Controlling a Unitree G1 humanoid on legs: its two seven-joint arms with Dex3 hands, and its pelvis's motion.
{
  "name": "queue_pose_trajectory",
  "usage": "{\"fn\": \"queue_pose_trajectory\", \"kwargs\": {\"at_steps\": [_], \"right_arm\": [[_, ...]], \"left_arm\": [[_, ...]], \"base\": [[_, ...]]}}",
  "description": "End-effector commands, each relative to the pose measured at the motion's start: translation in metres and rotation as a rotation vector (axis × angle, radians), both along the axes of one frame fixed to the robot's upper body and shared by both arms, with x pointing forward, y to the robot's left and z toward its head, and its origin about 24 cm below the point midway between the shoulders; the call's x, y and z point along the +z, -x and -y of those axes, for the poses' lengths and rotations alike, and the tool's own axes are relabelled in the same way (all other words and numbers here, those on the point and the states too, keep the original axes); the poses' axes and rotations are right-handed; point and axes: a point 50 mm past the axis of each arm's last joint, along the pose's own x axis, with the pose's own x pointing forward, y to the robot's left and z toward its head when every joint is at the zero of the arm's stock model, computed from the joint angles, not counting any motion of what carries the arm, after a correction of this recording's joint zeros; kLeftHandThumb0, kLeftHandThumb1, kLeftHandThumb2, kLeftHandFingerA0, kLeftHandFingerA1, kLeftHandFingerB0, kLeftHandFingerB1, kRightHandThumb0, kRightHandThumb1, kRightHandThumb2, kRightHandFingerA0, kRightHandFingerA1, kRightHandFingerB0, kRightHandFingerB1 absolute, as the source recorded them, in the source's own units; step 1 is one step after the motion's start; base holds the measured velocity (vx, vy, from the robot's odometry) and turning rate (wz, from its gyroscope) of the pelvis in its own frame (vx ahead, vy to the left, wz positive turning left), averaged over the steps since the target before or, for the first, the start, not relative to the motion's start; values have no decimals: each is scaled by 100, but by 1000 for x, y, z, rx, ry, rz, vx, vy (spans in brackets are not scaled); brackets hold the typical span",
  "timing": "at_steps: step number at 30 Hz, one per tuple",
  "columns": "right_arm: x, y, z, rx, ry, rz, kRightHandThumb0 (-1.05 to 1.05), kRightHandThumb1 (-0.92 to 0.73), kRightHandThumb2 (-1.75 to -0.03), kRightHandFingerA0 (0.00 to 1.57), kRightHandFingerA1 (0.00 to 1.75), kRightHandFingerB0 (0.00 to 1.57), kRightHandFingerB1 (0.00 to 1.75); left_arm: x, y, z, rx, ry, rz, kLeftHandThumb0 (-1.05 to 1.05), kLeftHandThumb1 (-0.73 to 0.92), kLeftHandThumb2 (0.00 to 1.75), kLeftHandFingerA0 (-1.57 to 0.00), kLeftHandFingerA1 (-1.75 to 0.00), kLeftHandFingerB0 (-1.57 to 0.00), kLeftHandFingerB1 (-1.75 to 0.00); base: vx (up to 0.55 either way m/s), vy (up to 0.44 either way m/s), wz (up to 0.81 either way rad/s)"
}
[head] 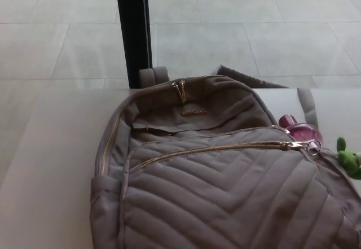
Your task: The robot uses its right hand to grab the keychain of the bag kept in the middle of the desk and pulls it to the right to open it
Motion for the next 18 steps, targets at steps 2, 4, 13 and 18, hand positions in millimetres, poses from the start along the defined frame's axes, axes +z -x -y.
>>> {"fn": "queue_pose_trajectory", "kwargs": {"at_steps": [2,4,13,18], "right_arm": [[-107,119,9,-765,-684,397,-54,-48,-92,47,87,33,67],[-113,120,7,-789,-751,435,-51,-48,-92,59,92,28,65],[-126,107,-6,-545,-759,137,-51,-65,-59,38,81,24,58],[-128,109,-8,-519,-772,97,-51,-64,-60,36,80,25,58]], "left_arm": [[7,4,-12,22,-29,-29,-78,88,66,-71,-63,-61,-47],[7,4,-12,25,-29,-24,-78,88,67,-72,-64,-61,-47],[9,0,-17,108,-16,-10,-79,86,66,-72,-61,-60,-46],[10,0,-20,239,22,56,-74,77,63,-67,-58,-52,-41]], "base": [[0,0,0],[0,0,0],[0,0,0],[0,0,0]]}}
